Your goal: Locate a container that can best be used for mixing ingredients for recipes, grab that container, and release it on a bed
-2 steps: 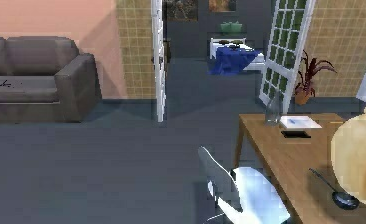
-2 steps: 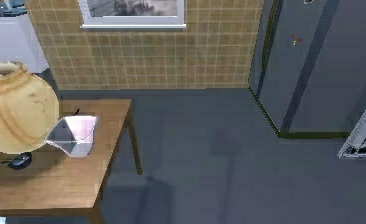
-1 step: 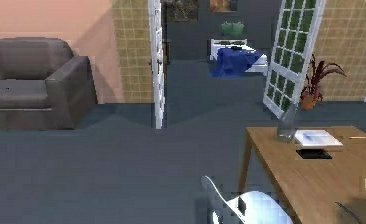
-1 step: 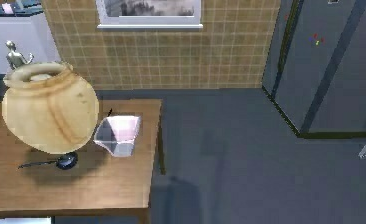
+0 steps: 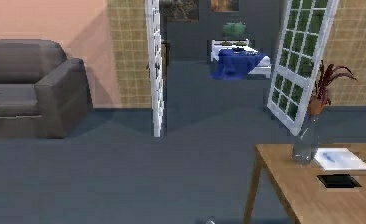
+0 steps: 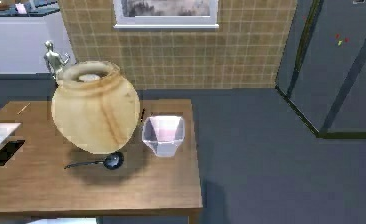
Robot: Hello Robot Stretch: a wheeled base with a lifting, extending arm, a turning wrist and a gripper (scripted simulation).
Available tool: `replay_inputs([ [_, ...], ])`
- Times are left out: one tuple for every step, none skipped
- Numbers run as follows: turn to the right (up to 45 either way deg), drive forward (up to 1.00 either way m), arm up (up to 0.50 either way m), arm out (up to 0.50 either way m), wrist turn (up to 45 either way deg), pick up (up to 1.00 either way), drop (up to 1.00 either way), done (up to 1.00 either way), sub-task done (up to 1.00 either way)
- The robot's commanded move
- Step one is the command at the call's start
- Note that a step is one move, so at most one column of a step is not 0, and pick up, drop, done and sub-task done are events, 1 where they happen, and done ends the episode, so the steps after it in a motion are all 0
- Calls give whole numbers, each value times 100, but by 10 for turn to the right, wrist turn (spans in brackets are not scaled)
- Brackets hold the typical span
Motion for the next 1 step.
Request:
replay_inputs([
  [-450, 0, 0, 0, 0, 0, 0, 0, 0],
])
